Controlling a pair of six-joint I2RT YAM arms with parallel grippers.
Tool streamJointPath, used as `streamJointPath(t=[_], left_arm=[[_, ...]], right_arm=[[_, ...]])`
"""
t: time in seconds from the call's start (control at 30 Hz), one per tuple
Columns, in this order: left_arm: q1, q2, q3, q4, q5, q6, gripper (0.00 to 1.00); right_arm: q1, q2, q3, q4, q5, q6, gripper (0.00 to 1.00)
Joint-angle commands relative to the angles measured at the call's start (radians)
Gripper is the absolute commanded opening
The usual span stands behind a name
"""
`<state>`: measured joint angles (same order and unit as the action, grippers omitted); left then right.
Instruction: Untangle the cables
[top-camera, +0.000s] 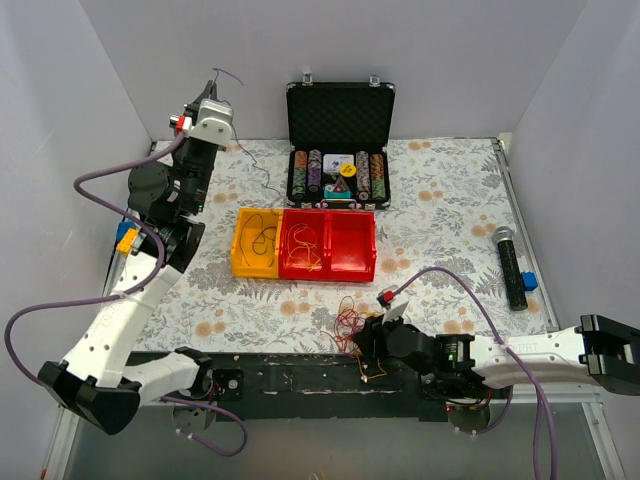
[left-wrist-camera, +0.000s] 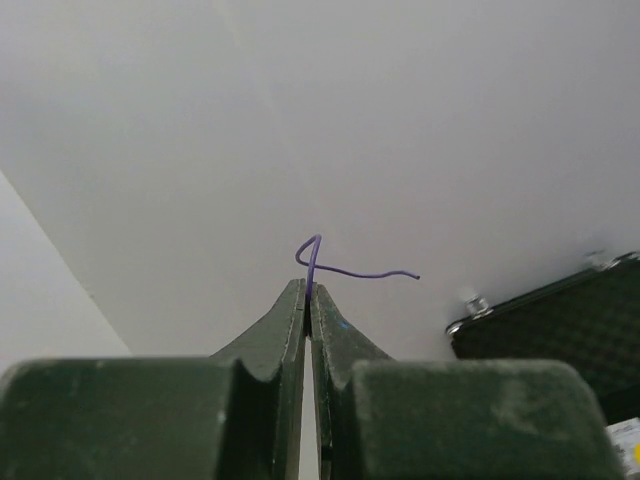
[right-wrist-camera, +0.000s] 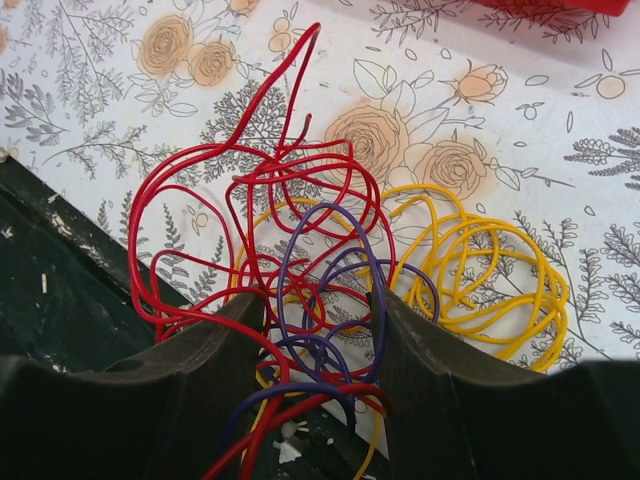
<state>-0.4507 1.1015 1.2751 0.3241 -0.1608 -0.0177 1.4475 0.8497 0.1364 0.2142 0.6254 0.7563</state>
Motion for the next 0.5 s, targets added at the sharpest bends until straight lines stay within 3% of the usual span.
streamJointPath(t=[0.0, 0.23, 0.47], left_arm=[[0.004, 0.008, 0.078, -0.011, 0.089, -0.171, 0.0], [0.006, 0.052, 0.128, -0.002, 0.11, -0.257, 0.0], [0.006, 0.055, 0.096, 0.001, 0.087, -0.231, 0.0]], right_arm=[[0.004, -0.003, -0.009, 0.008, 0.023, 0.008, 0.54], [0.004, 0.055, 0.009, 0.031, 0.019, 0.005, 0.54], [0.004, 0.042, 0.011, 0.027, 0.027, -0.003, 0.54]])
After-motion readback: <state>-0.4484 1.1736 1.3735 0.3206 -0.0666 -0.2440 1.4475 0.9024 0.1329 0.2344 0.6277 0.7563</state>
